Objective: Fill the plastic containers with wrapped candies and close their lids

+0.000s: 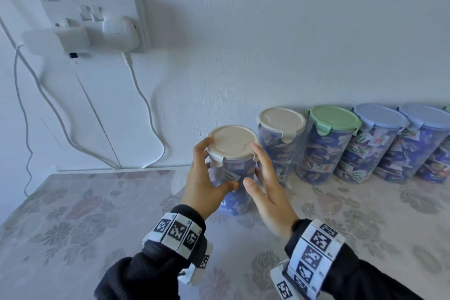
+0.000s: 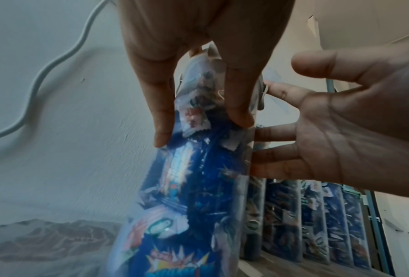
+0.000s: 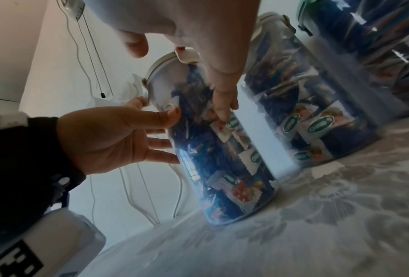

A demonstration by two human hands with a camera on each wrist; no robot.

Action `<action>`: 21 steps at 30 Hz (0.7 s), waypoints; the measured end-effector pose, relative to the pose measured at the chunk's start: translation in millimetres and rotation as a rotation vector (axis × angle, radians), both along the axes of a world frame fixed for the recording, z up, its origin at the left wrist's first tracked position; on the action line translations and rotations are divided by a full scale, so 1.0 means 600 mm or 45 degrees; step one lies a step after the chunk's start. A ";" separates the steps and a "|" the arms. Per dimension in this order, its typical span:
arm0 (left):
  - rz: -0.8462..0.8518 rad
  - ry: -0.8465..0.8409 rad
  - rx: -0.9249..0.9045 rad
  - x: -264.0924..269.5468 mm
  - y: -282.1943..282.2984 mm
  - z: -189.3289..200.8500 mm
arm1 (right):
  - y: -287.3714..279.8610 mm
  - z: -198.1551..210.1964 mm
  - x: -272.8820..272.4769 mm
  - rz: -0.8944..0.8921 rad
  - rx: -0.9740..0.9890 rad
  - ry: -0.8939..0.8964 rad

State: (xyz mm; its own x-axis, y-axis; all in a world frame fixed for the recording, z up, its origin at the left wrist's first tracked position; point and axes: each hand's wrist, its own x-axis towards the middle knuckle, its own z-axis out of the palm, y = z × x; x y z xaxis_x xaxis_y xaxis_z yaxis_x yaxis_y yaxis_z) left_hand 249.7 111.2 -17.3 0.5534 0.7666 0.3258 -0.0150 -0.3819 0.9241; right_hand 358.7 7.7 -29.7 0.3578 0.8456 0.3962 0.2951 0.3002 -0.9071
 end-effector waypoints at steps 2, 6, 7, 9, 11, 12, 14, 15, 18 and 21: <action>0.008 -0.016 -0.018 0.013 0.016 0.001 | 0.021 0.001 0.014 0.016 0.004 0.000; 0.031 -0.019 -0.025 0.035 0.047 -0.001 | 0.056 -0.002 0.032 0.032 -0.012 0.026; 0.036 -0.011 -0.015 0.038 0.054 0.000 | 0.062 -0.002 0.034 0.029 -0.008 0.031; 0.040 -0.002 -0.004 0.044 0.066 -0.001 | 0.074 -0.003 0.037 0.013 0.001 0.023; 0.054 0.022 0.001 0.048 0.075 -0.003 | 0.084 -0.003 0.041 0.000 -0.011 0.015; 0.065 0.034 0.007 0.051 0.078 -0.003 | 0.088 -0.003 0.043 -0.009 -0.022 0.006; 0.075 0.036 0.002 0.054 0.083 -0.004 | 0.094 -0.002 0.047 -0.022 -0.046 -0.009; 0.082 0.035 0.005 0.055 0.085 -0.005 | 0.095 -0.002 0.048 -0.027 -0.053 -0.019; 0.080 0.040 0.010 0.056 0.086 -0.012 | 0.097 -0.002 0.050 -0.032 -0.074 -0.042; 0.046 0.072 0.059 0.054 0.080 -0.012 | 0.091 0.004 0.049 -0.034 -0.103 -0.070</action>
